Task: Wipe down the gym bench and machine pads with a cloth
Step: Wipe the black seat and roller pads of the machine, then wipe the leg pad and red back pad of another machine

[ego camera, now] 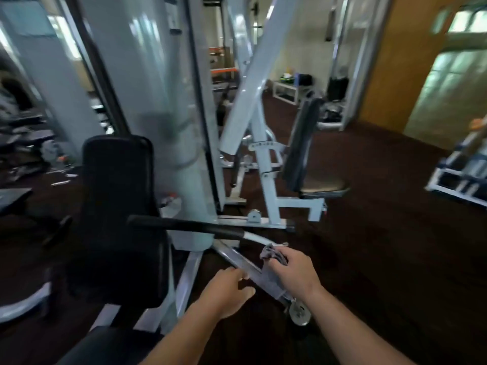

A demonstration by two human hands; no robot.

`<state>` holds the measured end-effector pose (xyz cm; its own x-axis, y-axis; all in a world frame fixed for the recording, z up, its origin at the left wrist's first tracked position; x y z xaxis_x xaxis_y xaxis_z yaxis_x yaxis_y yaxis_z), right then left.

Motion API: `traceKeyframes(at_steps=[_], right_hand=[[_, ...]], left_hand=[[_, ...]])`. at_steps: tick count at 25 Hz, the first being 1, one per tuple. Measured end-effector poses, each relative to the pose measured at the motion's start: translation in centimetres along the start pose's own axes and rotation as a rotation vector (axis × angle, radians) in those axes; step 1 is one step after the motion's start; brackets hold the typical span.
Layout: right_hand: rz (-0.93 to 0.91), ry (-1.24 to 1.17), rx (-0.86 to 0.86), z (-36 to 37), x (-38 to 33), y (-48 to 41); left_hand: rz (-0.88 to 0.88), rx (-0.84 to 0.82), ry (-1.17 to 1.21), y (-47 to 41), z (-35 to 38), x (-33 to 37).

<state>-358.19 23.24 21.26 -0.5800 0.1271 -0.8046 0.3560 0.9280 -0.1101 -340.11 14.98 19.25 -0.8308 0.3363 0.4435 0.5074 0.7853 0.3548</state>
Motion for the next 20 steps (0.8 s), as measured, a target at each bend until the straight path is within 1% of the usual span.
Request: traceKeyframes(at_steps=[3,7,11,15,20], right_hand=[[0.156,0.003,0.18,-6.4,2.4,4.8],[0.334,-0.015,0.405,-14.2,6.1,11.9],[0.455,-0.068,0.604,-22.1,10.5,18.2],[0.539,-0.096,0.769,-31.4,16.4,24.8],[0.592,-0.067,0.855,-43.9,23.6,30.4]], left_hand=[[0.265,-0.066,-0.194,-0.7,2.4,6.5],[0.457,-0.129,-0.359,-0.4,7.1,15.1],[0.657,-0.142,-0.472,0.2,12.8,25.2],[0.82,-0.164,-0.533,1.0,20.3,37.2],[0.917,-0.176,-0.548,1.4,28.2,51.7]])
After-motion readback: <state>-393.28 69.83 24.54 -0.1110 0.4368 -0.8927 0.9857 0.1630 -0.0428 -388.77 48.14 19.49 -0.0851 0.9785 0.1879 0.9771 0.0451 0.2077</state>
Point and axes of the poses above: each hand's wrist, its own y-axis away from the middle knuckle, its own z-axis out of the palm, x = y × z, the point moved 2 cm from there along -y, towards the middle knuckle, and after that the axes turned 7 degrees about -z, right-handed, at the moved point
